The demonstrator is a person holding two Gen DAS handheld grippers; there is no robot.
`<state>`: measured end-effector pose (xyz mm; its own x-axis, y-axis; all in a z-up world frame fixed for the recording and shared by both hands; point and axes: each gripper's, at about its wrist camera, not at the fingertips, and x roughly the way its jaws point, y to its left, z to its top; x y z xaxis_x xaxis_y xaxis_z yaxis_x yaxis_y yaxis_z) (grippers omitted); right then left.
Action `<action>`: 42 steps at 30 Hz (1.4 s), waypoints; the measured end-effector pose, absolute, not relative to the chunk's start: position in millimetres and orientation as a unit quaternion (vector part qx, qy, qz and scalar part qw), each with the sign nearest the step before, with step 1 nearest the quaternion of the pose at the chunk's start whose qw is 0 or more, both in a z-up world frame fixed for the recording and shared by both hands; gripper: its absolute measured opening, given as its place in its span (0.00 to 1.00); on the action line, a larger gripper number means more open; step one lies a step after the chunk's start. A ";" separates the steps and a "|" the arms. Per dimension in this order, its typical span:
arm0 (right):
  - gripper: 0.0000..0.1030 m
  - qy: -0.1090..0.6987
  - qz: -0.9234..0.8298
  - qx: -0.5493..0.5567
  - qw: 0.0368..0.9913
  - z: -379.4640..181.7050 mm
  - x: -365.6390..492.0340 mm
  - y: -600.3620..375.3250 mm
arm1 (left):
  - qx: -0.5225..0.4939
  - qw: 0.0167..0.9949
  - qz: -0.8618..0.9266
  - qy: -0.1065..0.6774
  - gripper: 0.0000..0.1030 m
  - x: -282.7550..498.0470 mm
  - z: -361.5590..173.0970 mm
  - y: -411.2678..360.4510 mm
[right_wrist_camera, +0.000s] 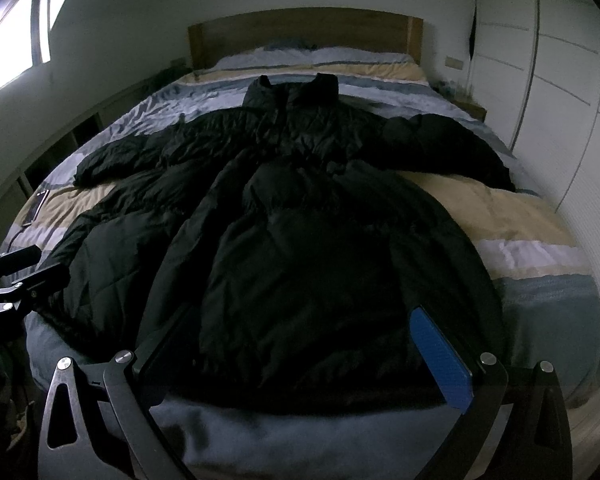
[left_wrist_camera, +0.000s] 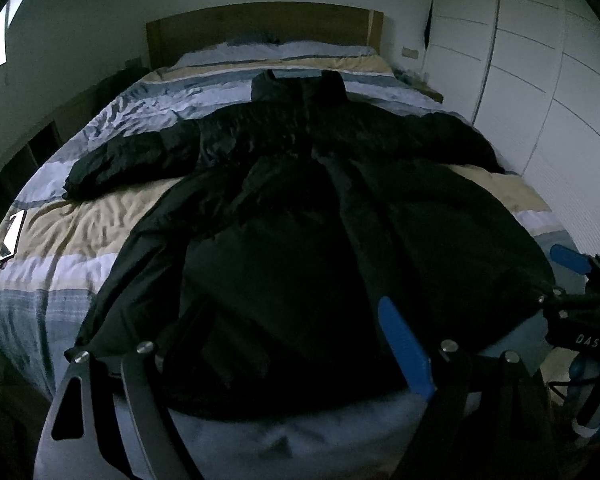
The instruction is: Fold large clothes
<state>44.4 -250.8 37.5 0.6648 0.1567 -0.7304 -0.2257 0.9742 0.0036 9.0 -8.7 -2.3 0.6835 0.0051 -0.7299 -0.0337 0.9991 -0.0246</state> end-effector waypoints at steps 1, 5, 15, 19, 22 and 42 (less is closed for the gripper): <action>1.00 0.394 0.104 -0.044 0.912 39.4 44.5 -251.4 | -0.017 0.918 0.011 0.397 0.81 8.5 -1.0 -6.5; 1.00 0.389 0.102 -0.047 0.915 49.4 46.4 -253.0 | -0.017 0.920 0.019 0.391 0.81 9.5 7.8 -1.5; 1.00 0.376 0.106 -0.054 0.919 70.8 50.8 -248.8 | -0.016 0.930 0.024 0.365 0.81 7.6 32.9 5.3; 1.00 0.374 0.106 -0.056 0.920 76.2 53.6 -248.7 | -0.026 0.932 0.028 0.360 0.81 8.6 42.0 9.8; 1.00 0.370 0.106 -0.056 0.921 85.8 58.5 -249.4 | -0.025 0.934 0.030 0.355 0.81 9.9 50.8 11.2; 1.00 0.313 0.082 -0.033 0.946 151.6 158.7 -260.1 | -0.027 0.952 0.059 0.299 0.81 92.7 145.6 70.0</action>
